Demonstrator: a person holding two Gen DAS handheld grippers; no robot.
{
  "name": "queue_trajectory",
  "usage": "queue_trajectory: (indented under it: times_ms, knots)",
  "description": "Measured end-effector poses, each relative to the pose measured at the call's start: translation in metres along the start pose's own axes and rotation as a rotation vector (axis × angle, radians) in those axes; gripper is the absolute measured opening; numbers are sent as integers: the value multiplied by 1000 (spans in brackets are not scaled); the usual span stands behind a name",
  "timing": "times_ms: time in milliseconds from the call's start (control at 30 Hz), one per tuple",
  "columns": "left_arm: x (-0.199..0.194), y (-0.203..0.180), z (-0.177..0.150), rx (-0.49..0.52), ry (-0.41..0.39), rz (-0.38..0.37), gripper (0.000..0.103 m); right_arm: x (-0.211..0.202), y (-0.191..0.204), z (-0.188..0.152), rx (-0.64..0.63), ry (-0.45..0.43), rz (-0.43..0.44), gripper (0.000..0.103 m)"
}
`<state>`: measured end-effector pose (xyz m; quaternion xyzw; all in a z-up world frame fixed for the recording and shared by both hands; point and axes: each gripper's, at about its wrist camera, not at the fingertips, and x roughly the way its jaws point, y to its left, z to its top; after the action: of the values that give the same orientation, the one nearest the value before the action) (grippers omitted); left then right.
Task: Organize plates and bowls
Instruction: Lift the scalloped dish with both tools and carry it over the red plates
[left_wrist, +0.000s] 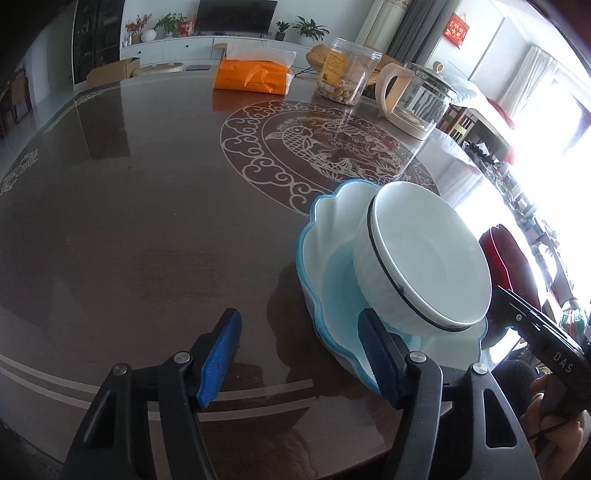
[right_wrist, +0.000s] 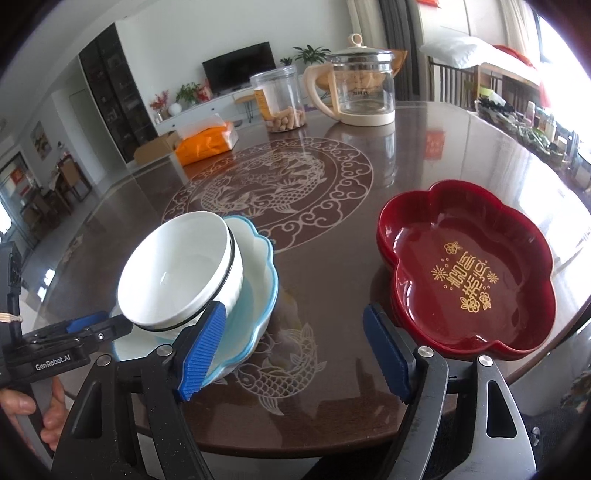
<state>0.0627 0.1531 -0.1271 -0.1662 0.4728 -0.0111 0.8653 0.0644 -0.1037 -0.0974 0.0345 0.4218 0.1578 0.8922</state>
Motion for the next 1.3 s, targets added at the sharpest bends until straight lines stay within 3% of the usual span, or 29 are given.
queue_trajectory:
  times_ms: [133,267,400,467,533,600,833,1067,1300]
  knots:
    - [12,7,2,-66,10,-2,60,20,-1,7,17,49,24,52]
    - [15,6,1,-58,-16,-4,53,32,-4,11,31,71,31,36]
    - [18,-7,3,1,-41,-38,21,41,-3,13,34,91,64,24]
    - [18,-12,2,4,-59,-7,20,45,3,15,27,109,94,13]
    - [17,-4,2,-42,-67,-45,19,44,8,14,0,102,64,12]
    - [17,1,4,-72,-60,-73,18,43,2,13,34,102,110,12]
    - [16,-3,3,-80,-57,-70,18,39,-3,10,73,105,136,13]
    - [0,-19,16,-57,-93,-70,18,24,-6,24,94,67,141,13]
    - [-19,-60,43,16,-127,-101,18,-8,-21,43,137,2,142,13]
